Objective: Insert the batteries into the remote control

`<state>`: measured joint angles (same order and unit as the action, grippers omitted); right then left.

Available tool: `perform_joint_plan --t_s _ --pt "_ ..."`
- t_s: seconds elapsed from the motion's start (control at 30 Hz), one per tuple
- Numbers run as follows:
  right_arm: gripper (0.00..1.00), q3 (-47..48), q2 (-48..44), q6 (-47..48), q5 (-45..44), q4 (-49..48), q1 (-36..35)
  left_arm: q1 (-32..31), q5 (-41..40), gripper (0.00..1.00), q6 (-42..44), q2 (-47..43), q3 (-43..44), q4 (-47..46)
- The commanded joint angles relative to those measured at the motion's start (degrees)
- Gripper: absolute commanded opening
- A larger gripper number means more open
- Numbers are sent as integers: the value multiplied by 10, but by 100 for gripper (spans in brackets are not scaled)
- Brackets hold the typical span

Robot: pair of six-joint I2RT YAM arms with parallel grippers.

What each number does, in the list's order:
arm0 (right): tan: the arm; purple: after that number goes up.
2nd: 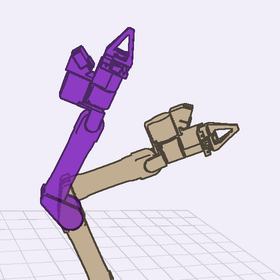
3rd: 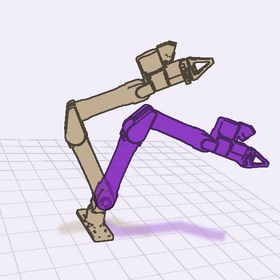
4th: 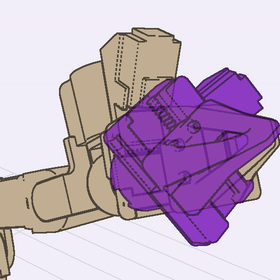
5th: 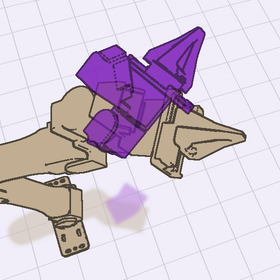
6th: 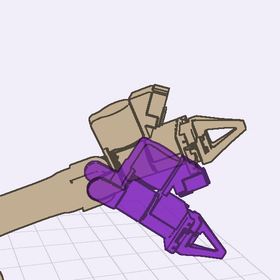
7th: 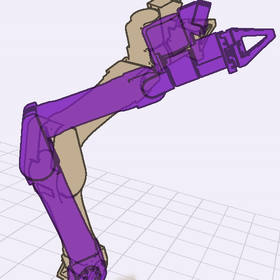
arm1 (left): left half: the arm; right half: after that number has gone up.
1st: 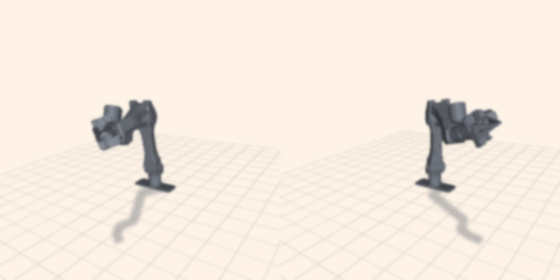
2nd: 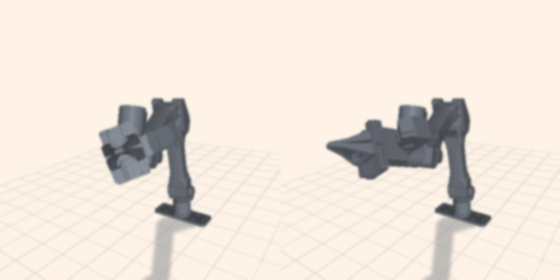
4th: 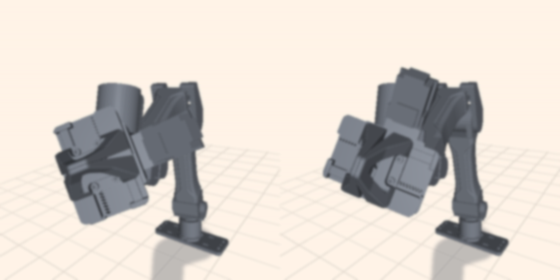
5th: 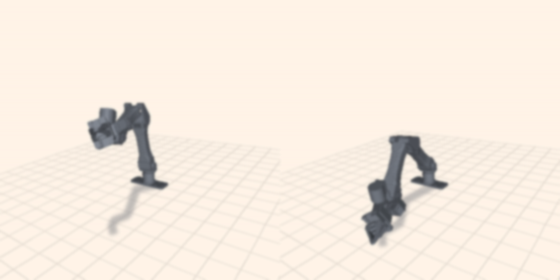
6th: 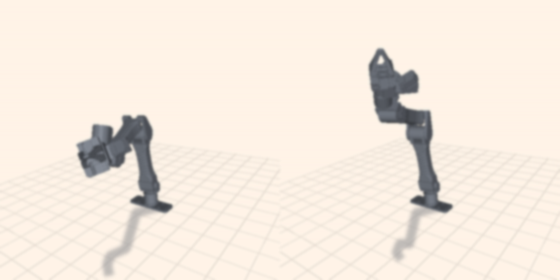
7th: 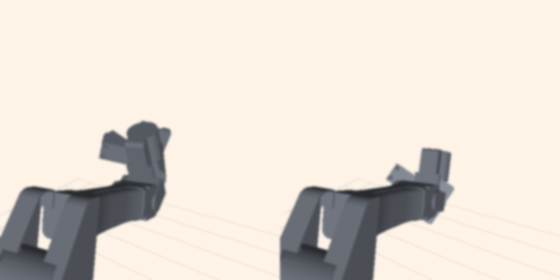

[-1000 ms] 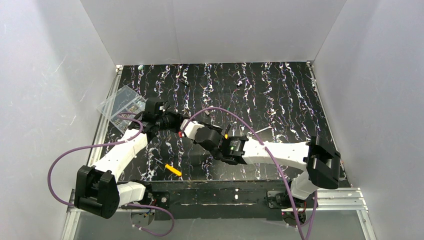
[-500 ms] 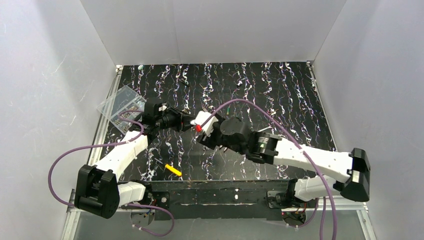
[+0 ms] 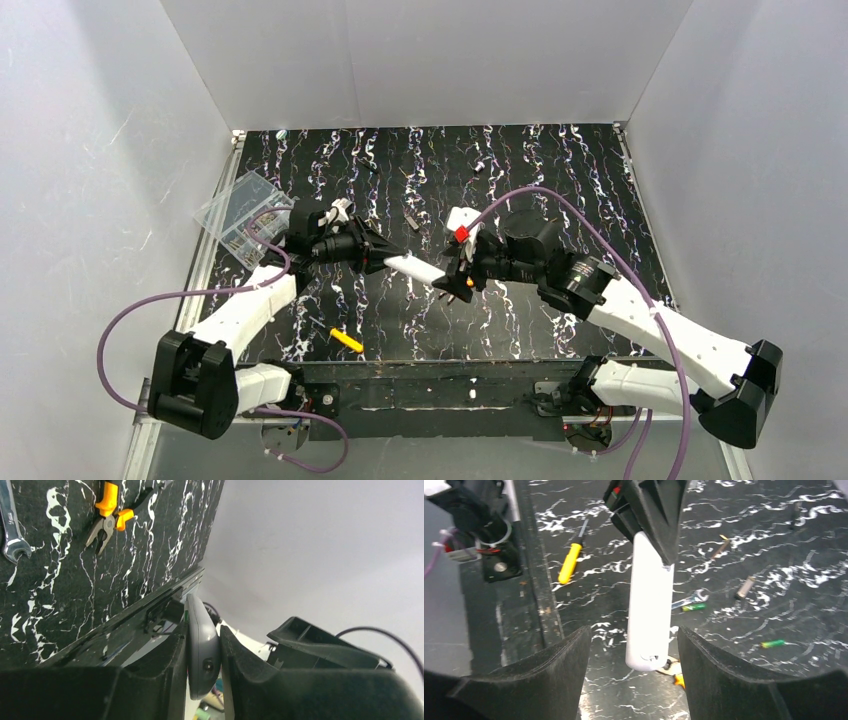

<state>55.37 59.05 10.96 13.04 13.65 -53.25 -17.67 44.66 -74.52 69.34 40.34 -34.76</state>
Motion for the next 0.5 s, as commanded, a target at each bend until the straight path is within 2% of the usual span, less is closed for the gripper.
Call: perform_joint_plan --t_s 0.0,0.1,0.23,0.47 --pt "73 13 8 -47 90 2 3 -8 60 0 90 -46 12 46" --pt "80 22 7 -61 104 15 4 -10 50 0 102 -72 0 42" --pt "84 14 -7 -61 102 23 4 -15 46 0 95 -84 -4 10" --pt "84 -55 -61 -59 99 -61 3 -22 86 0 67 -70 12 -49"
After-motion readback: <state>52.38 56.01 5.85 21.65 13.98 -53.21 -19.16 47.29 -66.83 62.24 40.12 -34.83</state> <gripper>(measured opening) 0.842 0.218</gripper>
